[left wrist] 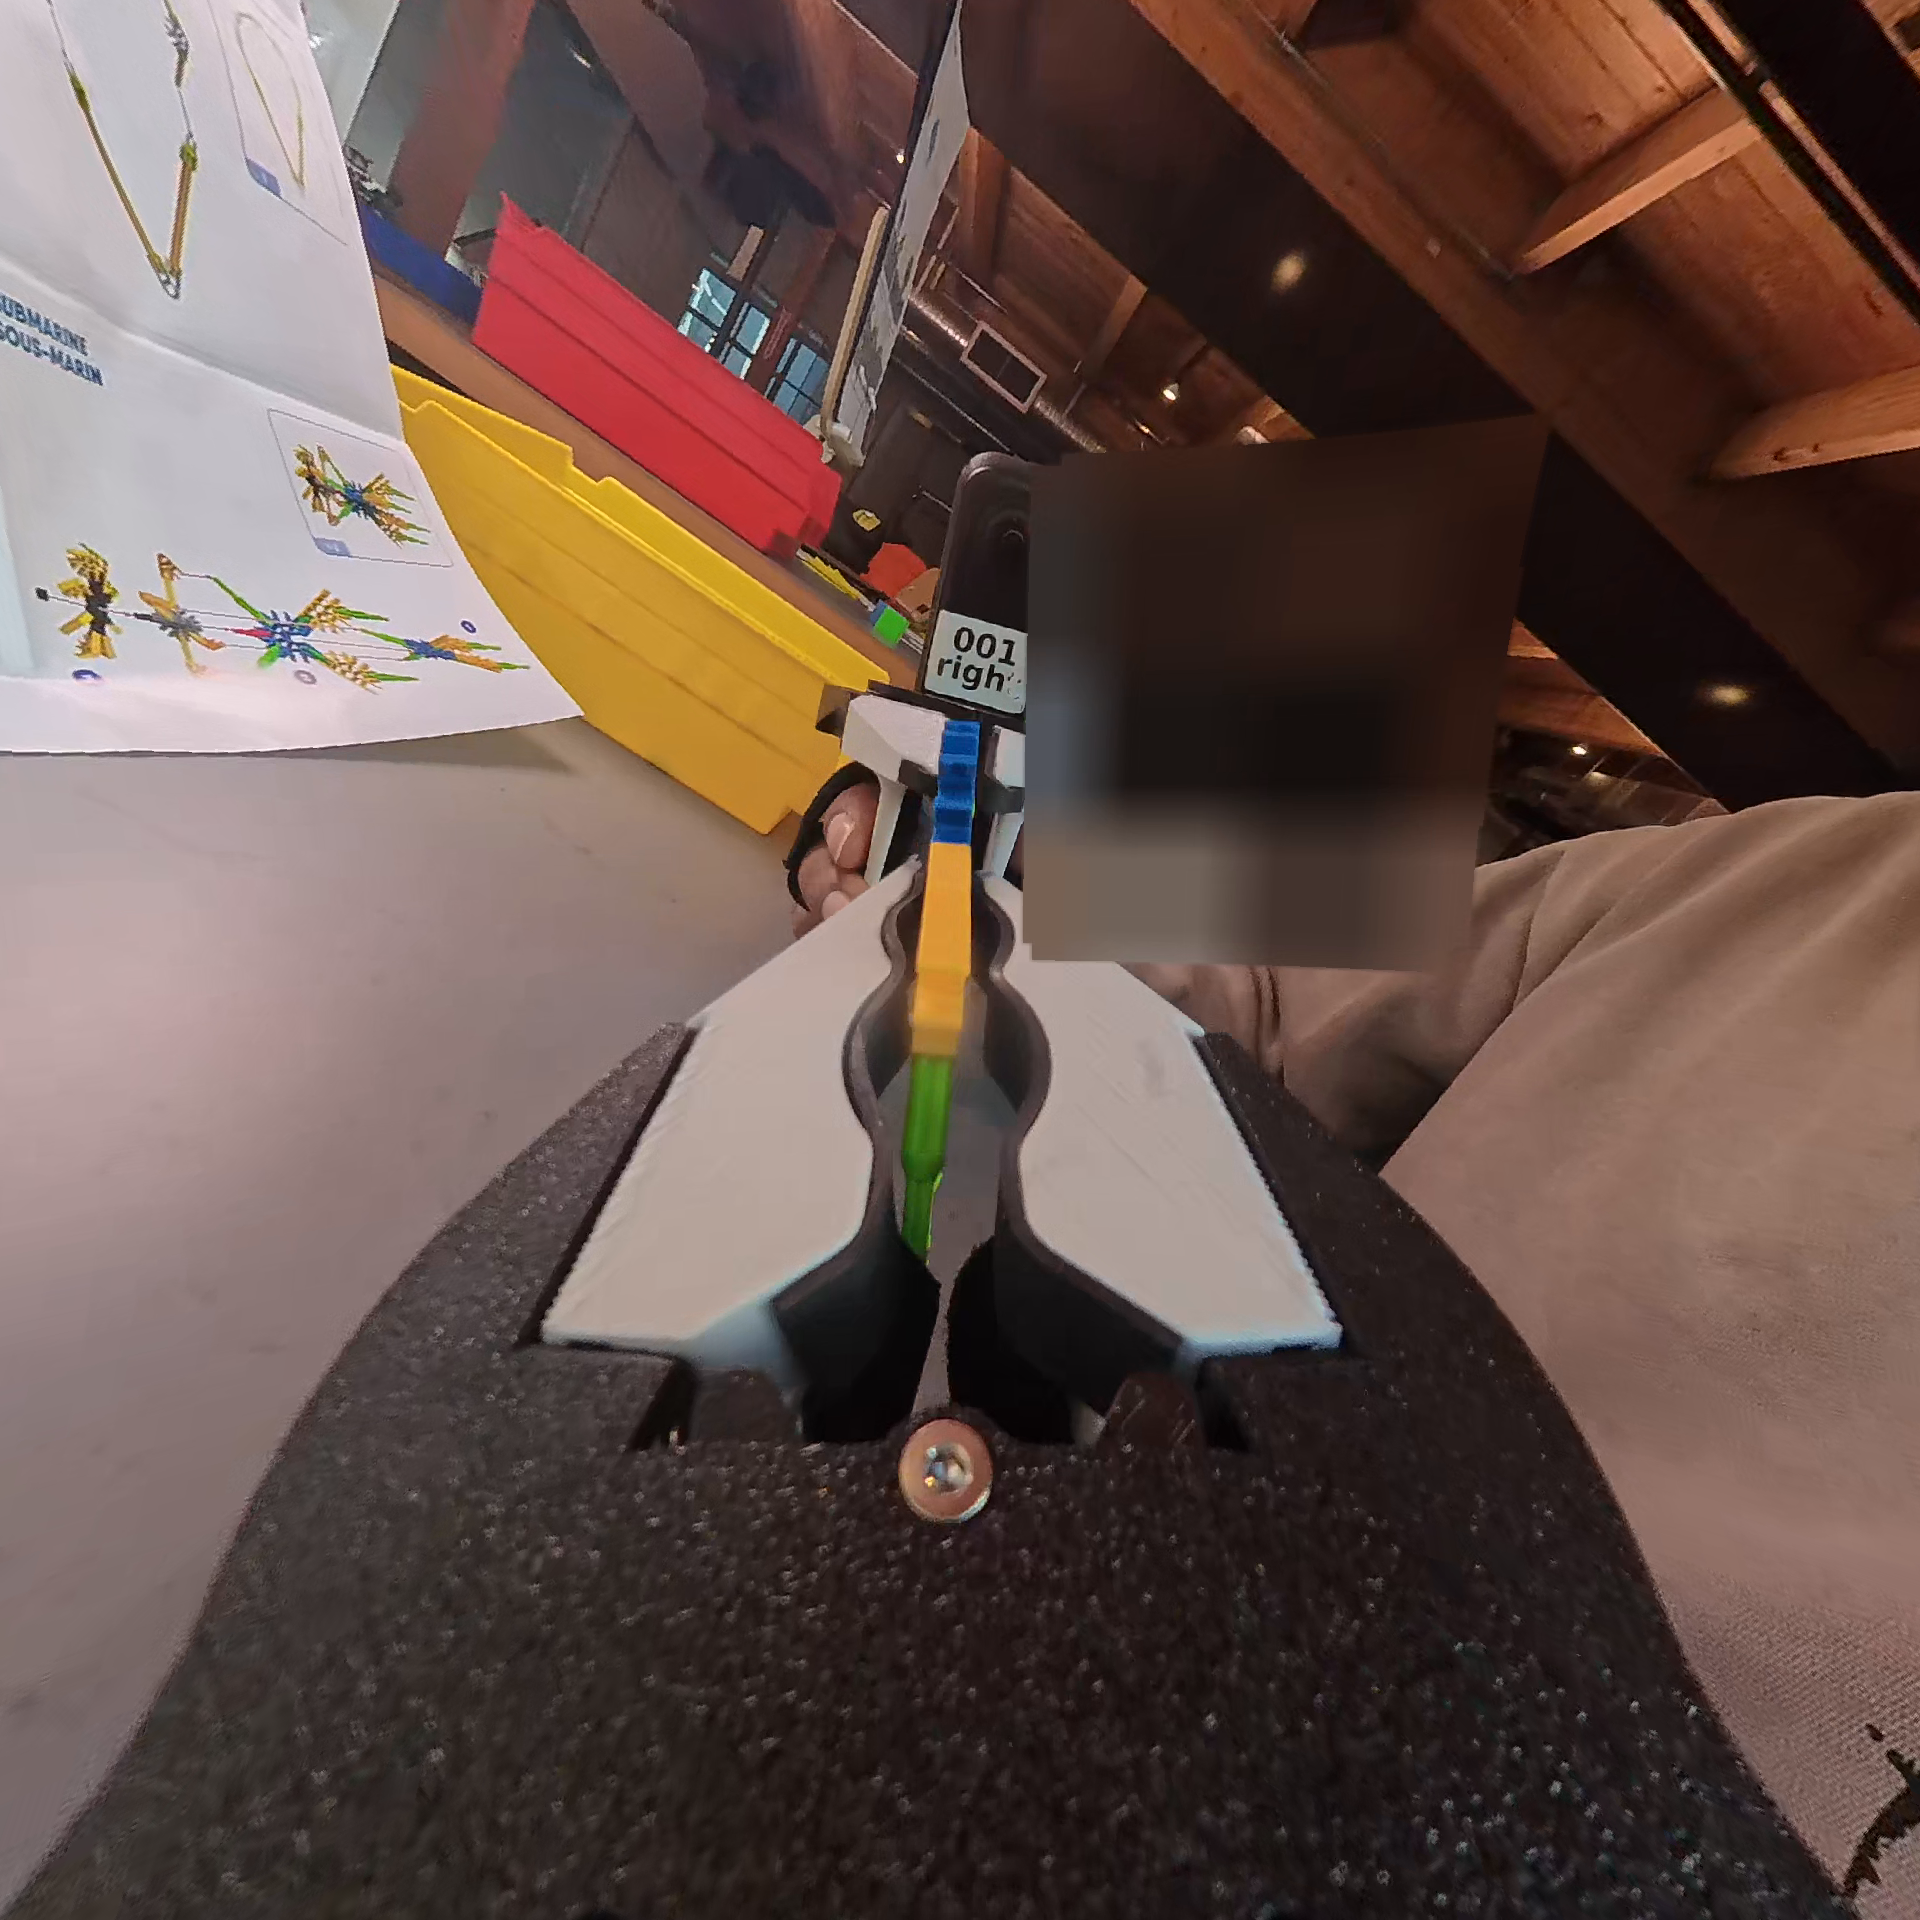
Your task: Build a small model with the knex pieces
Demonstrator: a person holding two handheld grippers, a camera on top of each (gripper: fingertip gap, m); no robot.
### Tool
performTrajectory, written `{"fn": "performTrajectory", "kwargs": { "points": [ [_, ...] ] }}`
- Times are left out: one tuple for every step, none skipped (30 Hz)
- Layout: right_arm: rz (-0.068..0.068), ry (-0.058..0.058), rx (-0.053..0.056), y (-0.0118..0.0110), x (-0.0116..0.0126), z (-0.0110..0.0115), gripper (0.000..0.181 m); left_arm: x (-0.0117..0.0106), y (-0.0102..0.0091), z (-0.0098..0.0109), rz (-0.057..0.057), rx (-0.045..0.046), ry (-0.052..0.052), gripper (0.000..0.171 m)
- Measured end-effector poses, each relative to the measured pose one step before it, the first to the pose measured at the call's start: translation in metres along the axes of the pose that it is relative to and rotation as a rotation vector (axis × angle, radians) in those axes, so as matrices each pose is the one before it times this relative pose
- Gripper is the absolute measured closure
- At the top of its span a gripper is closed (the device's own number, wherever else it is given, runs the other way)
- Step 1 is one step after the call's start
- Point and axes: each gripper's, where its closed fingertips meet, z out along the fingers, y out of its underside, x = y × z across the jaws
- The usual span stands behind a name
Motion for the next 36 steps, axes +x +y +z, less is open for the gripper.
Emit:
{"fn": "performTrajectory", "kwargs": {
  "points": [
    [0.0035, -0.0092, 0.0014, -0.00065, -0.00126, -0.00031, 0.178, 0.00159, -0.00052, 0.00023, -0.0064, 0.00437, 0.0133, 0.166],
    [0.0084, -0.0100, -0.0053, 0.00058, -0.00146, 0.00008, 0.177, 0.00133, -0.00101, -0.00012, -0.0059, 0.00755, 0.0109, 0.167],
    [0.0086, -0.0116, -0.0108, 0.00165, -0.00180, 0.00035, 0.175, 0.00048, -0.00043, -0.00029, -0.0013, 0.00197, 0.0046, 0.167],
    [0.0032, -0.0051, -0.0043, 0.00093, -0.00113, 0.00040, 0.174, 0.00024, 0.00087, -0.00003, 0.0055, -0.00619, 0.0003, 0.167],
    [-0.0030, 0.0015, 0.0040, -0.00036, -0.00021, -0.00013, 0.174, 0.00060, 0.00080, 0.00026, 0.0091, -0.00712, 0.0000, 0.167],
    [-0.0059, 0.0042, 0.0020, -0.00029, 0.00003, -0.00038, 0.176, 0.00094, 0.00038, 0.00039, 0.0082, -0.00380, -0.0001, 0.167],
    [-0.0029, 0.0030, -0.0036, 0.00007, 0.00033, -0.00029, 0.178, 0.00052, 0.00017, 0.00030, 0.0054, -0.00185, -0.0008, 0.167],
    [0.0017, -0.0041, -0.0035, -0.00016, -0.00041, -0.00036, 0.178, 0.00022, 0.00021, 0.00031, 0.0024, -0.00191, -0.0008, 0.167],
    [0.0038, -0.0034, -0.0024, -0.00001, -0.00010, -0.00019, 0.178, -0.00016, 0.00050, 0.00013, 0.0024, -0.00377, -0.0014, 0.166],
    [0.0025, -0.0018, -0.0019, 0.00050, 0.00009, -0.00019, 0.178, -0.00041, 0.00057, 0.00001, 0.0029, -0.00396, -0.0024, 0.167],
    [0.0071, -0.0015, -0.0017, 0.00072, 0.00028, -0.00010, 0.178, -0.00057, 0.00031, -0.00024, 0.0011, -0.00189, -0.0030, 0.167],
    [0.0102, -0.0012, -0.0011, 0.00049, 0.00050, -0.00009, 0.177, -0.00054, 0.00043, -0.00003, -0.0004, -0.00231, -0.0023, 0.166],
    [0.0059, -0.0032, -0.0001, 0.00046, 0.00020, -0.00012, 0.177, -0.00021, 0.00057, -0.00003, 0.0002, -0.00330, -0.0008, 0.166],
    [0.0068, -0.0016, -0.0003, 0.00036, 0.00038, -0.00026, 0.178, -0.00044, 0.00035, 0.00010, 0.0042, -0.00296, -0.0050, 0.166],
    [0.0072, 0.0002, -0.0007, 0.00045, 0.00079, -0.00014, 0.178, -0.00072, 0.00084, 0.00019, 0.0073, -0.00609, -0.0081, 0.166],
    [0.0068, -0.0027, 0.0000, 0.00036, 0.00034, -0.00028, 0.178, -0.00120, 0.00125, 0.00036, 0.0089, -0.01132, -0.0130, 0.166],
    [0.0068, 0.0083, -0.0025, 0.00092, 0.00215, -0.00032, 0.179, -0.00275, 0.00191, 0.00032, 0.0133, -0.01609, -0.0259, 0.166],
    [0.0019, 0.0113, -0.0053, 0.00174, 0.00290, -0.00046, 0.179, -0.00270, 0.00214, 0.00050, 0.0120, -0.01717, -0.0262, 0.166],
    [0.0035, 0.0060, -0.0069, 0.00184, 0.00210, -0.00058, 0.179, -0.00237, 0.00198, 0.00054, 0.0025, -0.01322, -0.0201, 0.166],
    [-0.0074, 0.0161, -0.0047, 0.00098, 0.00251, -0.00024, 0.179, -0.00235, 0.00138, 0.00022, -0.0066, -0.00558, -0.0157, 0.166],
    [-0.0271, 0.0249, -0.0107, 0.00091, 0.00206, 0.00042, 0.179, -0.00258, 0.00127, -0.00014, -0.0137, -0.00290, -0.0119, 0.165],
    [-0.0497, 0.0364, -0.0217, 0.00141, 0.00236, 0.00078, 0.179, -0.00304, 0.00110, -0.00057, -0.0124, -0.00371, -0.0130, 0.166],
    [-0.0632, 0.0431, -0.0298, 0.00172, 0.00230, 0.00101, 0.179, -0.00318, 0.00096, -0.00056, -0.0066, -0.00324, -0.0158, 0.165],
    [-0.0690, 0.0467, -0.0268, 0.00105, 0.00187, 0.00130, 0.179, -0.00267, 0.00038, -0.00062, -0.0068, 0.00128, -0.0129, 0.165],
    [-0.0592, 0.0411, -0.0229, 0.00046, 0.00111, 0.00109, 0.179, -0.00218, -0.00010, -0.00062, -0.0121, 0.00337, -0.0100, 0.164],
    [-0.0540, 0.0432, -0.0182, 0.00030, 0.00142, 0.00121, 0.179, -0.00216, -0.00021, -0.00050, -0.0092, 0.00325, -0.0124, 0.164],
    [-0.0474, 0.0355, -0.0177, 0.00066, 0.00073, 0.00087, 0.179, -0.00204, 0.00025, -0.00027, -0.0056, -0.00032, -0.0131, 0.164],
    [-0.0536, 0.0394, -0.0214, 0.00128, 0.00115, 0.00061, 0.179, -0.00230, 0.00024, -0.00006, -0.0016, 0.00108, -0.0187, 0.164],
    [-0.0712, 0.0501, -0.0217, 0.00058, 0.00132, 0.00090, 0.179, -0.00290, 0.00009, -0.00018, 0.0048, 0.00131, -0.0250, 0.164],
    [-0.0704, 0.0522, -0.0333, 0.00160, 0.00154, 0.00154, 0.179, -0.00352, 0.00059, -0.00011, 0.0112, -0.00418, -0.0314, 0.164],
    [-0.0714, 0.0522, -0.0278, 0.00113, 0.00124, 0.00167, 0.179, -0.00294, 0.00163, 0.00095, 0.0166, -0.00990, -0.0313, 0.165],
    [-0.0541, 0.0345, -0.0228, 0.00071, -0.00154, 0.00272, 0.181, -0.00077, 0.00362, 0.00343, 0.0112, -0.01863, -0.0247, 0.166],
    [-0.0359, 0.0014, -0.0016, -0.00307, -0.00934, 0.00475, 0.181, 0.00099, 0.00292, 0.00490, 0.0030, -0.01302, -0.0156, 0.166],
    [-0.0363, 0.0381, -0.0186, -0.00068, -0.00461, 0.00571, 0.181, -0.00186, 0.00084, 0.00305, -0.0024, -0.00267, -0.0257, 0.166],
    [-0.0553, 0.0494, -0.0230, 0.00061, 0.00266, 0.00218, 0.181, -0.00319, -0.00165, 0.00003, -0.0091, 0.00663, -0.0113, 0.166],
    [-0.0008, 0.0115, -0.0082, 0.00022, 0.00374, 0.00009, 0.181, -0.00275, -0.00160, -0.00115, -0.0296, 0.00048, 0.0050, 0.166]
  ]
}}
